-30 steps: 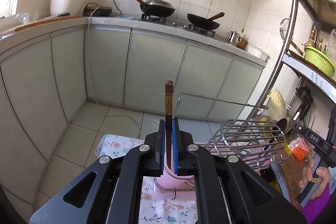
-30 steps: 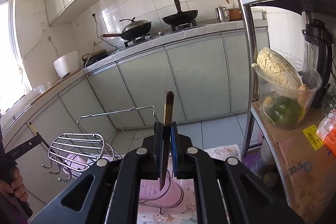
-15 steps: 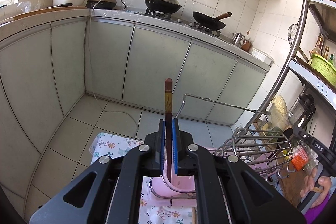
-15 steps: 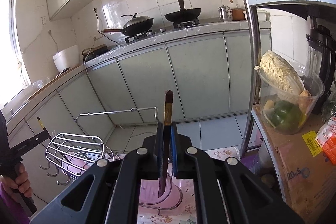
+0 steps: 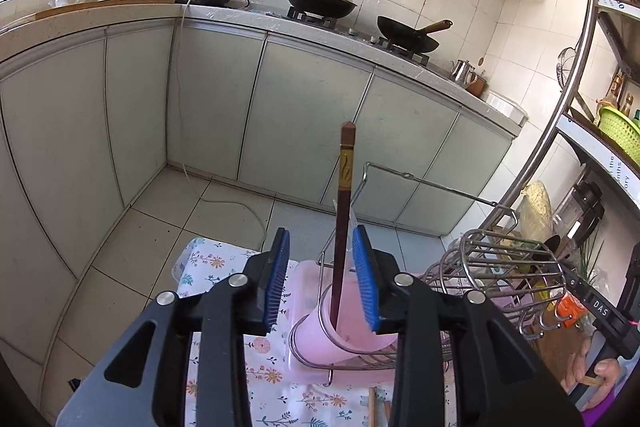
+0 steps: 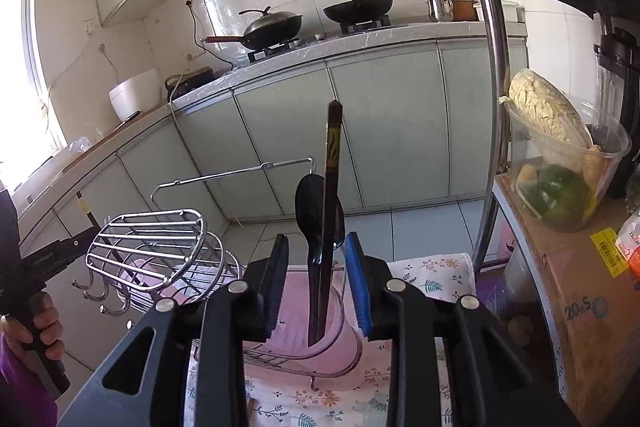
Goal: Organize utensils
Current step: 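Insert the chopstick into the pink cup with the right gripper while the left inserts its chopstick, then move both open grippers down to the loose wooden chopsticks on the cloth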
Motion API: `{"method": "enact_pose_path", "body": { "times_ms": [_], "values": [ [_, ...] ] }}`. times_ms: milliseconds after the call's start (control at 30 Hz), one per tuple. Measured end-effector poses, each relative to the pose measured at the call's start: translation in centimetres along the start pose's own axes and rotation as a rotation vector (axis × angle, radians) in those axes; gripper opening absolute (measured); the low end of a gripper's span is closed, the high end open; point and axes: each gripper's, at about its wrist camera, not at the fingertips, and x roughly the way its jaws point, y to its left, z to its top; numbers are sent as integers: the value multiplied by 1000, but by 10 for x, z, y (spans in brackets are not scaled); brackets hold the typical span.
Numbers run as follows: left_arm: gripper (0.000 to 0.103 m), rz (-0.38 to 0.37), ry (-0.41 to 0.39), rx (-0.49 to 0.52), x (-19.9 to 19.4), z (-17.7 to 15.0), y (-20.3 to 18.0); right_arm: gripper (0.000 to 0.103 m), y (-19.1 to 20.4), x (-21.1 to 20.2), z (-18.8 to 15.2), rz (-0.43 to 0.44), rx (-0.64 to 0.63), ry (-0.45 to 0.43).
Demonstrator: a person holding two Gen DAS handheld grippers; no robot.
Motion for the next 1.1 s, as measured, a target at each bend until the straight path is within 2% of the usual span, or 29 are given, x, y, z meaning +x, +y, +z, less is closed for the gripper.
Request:
{"method": "enact_pose_path", "body": {
  "times_ms": [267,433,567,800,1100],
  "values": [
    [33,-13,-17,3,-20,-15,-1,31,7,-31,-20,5,-4,-66],
    [33,-24,-27,4,-36,-31,1,32,9,-44,-45,16,11,-71],
    [33,-33,-14,-3,-45,-49,4,32,7,-45,-70,30,34,-25],
    [33,-38,90,9,-39,-91,5,32,4,-30,-111,39,57,98],
    [33,-44,210,-20,-25,-135,15,32,4,-14,-148,47,79,206]
  ]
}}
